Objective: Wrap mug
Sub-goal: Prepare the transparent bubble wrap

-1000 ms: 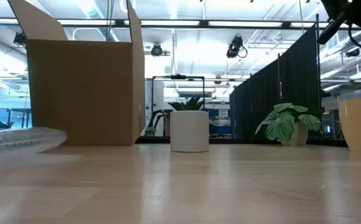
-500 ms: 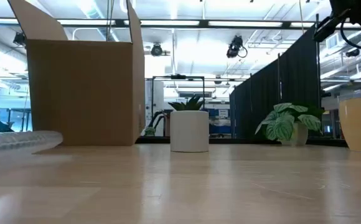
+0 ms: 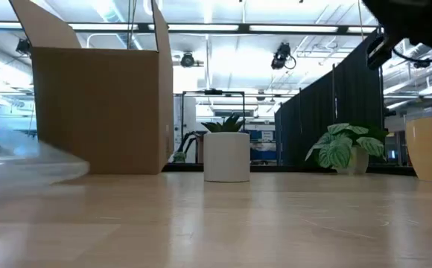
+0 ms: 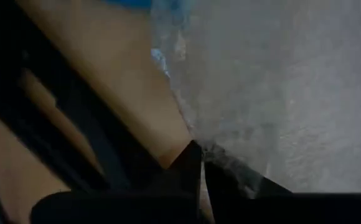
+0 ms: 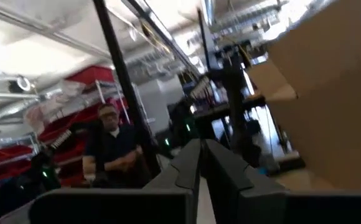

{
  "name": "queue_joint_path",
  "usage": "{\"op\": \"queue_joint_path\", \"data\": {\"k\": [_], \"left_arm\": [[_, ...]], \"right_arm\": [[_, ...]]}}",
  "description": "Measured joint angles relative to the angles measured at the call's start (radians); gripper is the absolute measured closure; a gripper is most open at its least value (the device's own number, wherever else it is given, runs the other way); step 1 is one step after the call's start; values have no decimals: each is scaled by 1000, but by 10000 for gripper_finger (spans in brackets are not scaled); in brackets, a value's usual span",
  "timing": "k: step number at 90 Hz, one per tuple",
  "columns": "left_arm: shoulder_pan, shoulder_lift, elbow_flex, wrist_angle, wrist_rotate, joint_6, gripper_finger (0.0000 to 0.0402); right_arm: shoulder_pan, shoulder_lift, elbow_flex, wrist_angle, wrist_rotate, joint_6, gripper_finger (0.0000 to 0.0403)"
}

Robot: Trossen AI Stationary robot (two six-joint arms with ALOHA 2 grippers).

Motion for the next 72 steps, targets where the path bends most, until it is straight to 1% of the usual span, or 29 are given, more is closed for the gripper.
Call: {"op": "queue_joint_path", "data": {"k": [12, 19, 26, 39, 50, 59, 72], "left_arm": [[7, 0, 0, 17, -78, 11, 383], [18, 0, 0, 41, -105, 12, 366], [27, 0, 0, 54, -124, 15, 344], [42, 1, 0, 88, -146, 53, 303], [46, 1, 0, 111, -181, 99, 279], [46, 1, 0, 109, -183, 116, 274], [38, 1, 0, 106, -204, 116, 273]], "right_arm": [[66, 215, 0, 200, 1, -1, 386], [100, 361, 6, 328, 7, -4, 368], [130, 508, 54, 385, 36, -5, 346], [155, 803, 238, 391, 72, -9, 302], [141, 1043, 426, 391, 79, -19, 277], [118, 1207, 573, 383, 71, -21, 271], [102, 1392, 771, 323, 26, -38, 273]]}}
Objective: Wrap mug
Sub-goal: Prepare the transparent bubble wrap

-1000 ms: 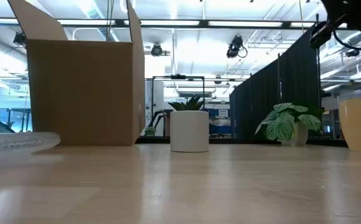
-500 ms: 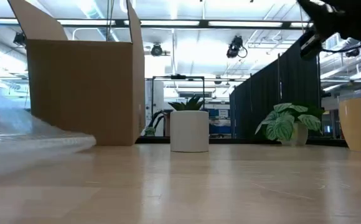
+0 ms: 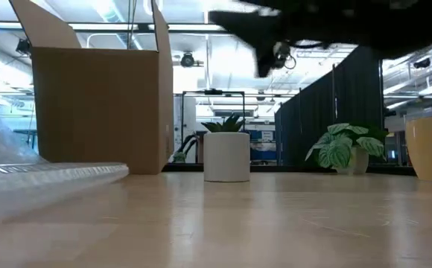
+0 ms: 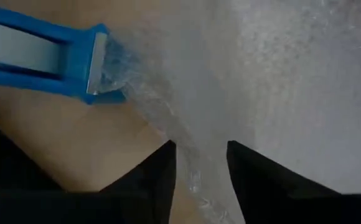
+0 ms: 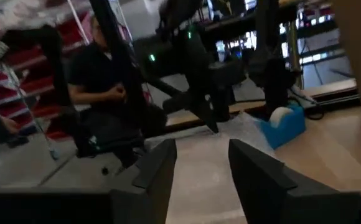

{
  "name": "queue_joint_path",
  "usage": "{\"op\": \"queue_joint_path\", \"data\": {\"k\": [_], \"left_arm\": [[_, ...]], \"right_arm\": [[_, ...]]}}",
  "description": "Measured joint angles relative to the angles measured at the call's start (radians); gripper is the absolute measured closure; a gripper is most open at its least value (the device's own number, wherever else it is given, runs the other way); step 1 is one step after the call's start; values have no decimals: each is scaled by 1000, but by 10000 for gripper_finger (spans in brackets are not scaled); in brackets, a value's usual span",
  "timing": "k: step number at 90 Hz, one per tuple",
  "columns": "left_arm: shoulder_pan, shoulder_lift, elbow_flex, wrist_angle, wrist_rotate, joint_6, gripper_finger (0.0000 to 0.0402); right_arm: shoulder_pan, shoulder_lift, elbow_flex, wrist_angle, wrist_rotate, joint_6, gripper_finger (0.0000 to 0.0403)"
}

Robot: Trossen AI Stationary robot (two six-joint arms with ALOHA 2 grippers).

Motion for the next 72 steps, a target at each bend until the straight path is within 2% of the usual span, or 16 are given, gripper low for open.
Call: {"op": "queue_joint_path", "data": {"k": [34, 47, 61, 72], "left_arm": [[-7, 3, 0, 19, -161, 2, 273], [-7, 3, 0, 71, -195, 57, 273], [-5, 3, 0, 99, -247, 79, 273], [-5, 3, 0, 101, -283, 92, 273]], "right_arm": [[8, 264, 455, -486, -4, 15, 277], [15, 348, 611, -704, 0, -6, 277], [16, 438, 739, -880, 3, -12, 277], [14, 501, 800, -942, 7, -17, 278]]}}
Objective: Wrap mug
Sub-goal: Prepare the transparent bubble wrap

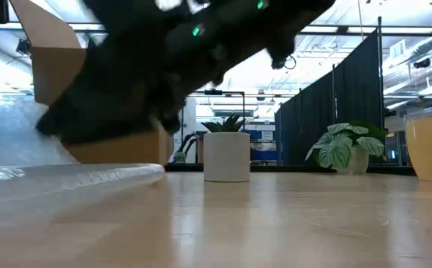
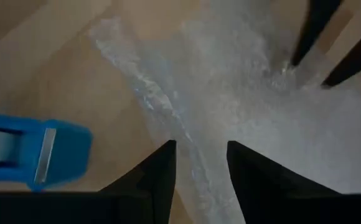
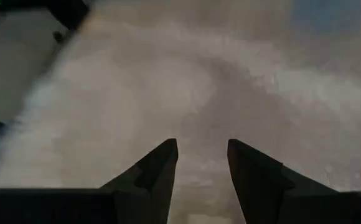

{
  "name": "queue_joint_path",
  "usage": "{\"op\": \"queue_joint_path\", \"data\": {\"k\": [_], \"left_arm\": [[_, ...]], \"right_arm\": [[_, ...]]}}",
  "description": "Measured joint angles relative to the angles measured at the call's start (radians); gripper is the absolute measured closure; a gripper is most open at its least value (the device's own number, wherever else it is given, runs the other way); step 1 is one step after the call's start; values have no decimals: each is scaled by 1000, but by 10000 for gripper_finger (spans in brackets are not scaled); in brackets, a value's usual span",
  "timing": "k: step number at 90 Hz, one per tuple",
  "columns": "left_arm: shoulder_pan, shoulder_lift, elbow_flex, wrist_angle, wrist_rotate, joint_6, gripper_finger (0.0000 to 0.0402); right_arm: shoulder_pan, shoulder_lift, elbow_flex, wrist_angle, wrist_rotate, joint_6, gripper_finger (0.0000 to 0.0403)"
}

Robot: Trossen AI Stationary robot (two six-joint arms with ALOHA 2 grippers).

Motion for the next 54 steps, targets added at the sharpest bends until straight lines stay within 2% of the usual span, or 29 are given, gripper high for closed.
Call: {"op": "queue_joint_path", "data": {"k": [13, 29, 54], "left_arm": [[0, 0, 0, 0, -1, 63, 273], [0, 0, -10, 2, 0, 65, 273], [0, 0, -62, -1, 26, 41, 273]], "right_arm": [[-14, 50, 9, -31, -1, 4, 303], [-16, 52, 11, -69, 27, 24, 391], [21, -29, 20, -98, 77, -51, 402]]}}
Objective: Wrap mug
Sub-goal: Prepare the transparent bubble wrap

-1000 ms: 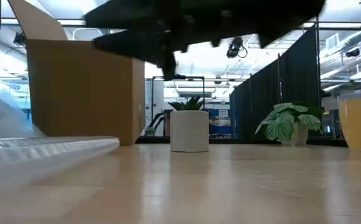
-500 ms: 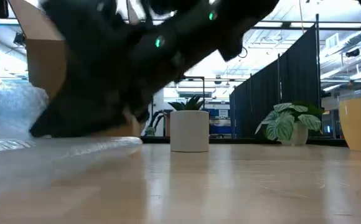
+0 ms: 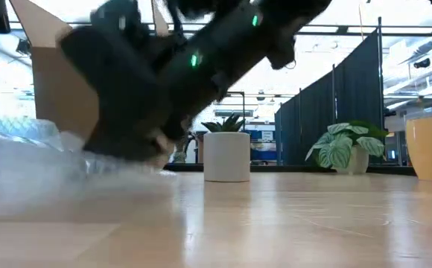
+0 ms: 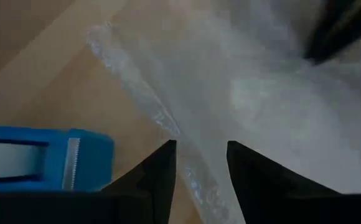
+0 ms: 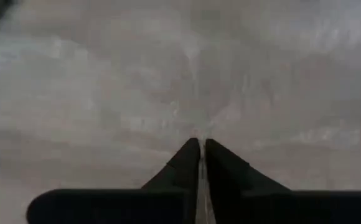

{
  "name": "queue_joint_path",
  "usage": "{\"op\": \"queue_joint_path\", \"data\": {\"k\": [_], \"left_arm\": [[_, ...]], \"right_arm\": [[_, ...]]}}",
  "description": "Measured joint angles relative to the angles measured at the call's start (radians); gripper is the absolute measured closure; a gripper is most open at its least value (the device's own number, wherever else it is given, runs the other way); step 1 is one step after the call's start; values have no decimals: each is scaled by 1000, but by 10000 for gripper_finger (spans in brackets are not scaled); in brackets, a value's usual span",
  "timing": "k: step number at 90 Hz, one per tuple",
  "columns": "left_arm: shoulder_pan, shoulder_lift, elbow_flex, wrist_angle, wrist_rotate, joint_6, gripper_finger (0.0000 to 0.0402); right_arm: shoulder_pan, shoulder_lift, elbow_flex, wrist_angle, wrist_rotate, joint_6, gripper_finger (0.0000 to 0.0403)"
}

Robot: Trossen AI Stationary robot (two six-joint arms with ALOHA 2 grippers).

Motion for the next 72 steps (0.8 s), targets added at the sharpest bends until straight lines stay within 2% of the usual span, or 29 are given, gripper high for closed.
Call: {"op": "queue_joint_path", "data": {"k": [16, 33, 42, 56, 72], "left_arm": [[0, 0, -35, 4, 44, -10, 273], [-1, 0, -57, 5, 54, -29, 273], [-3, 0, -57, 49, 21, 21, 273], [-11, 0, -57, 99, -45, 120, 273], [-49, 0, -57, 163, -168, 213, 273]], "right_arm": [[31, -77, 3, 9, 53, -67, 403], [64, -134, 3, -19, 161, -125, 403], [85, -145, 3, -52, 211, -139, 403], [121, -154, 2, -34, 226, -166, 403], [156, -172, 1, -13, 263, -217, 403]]}}
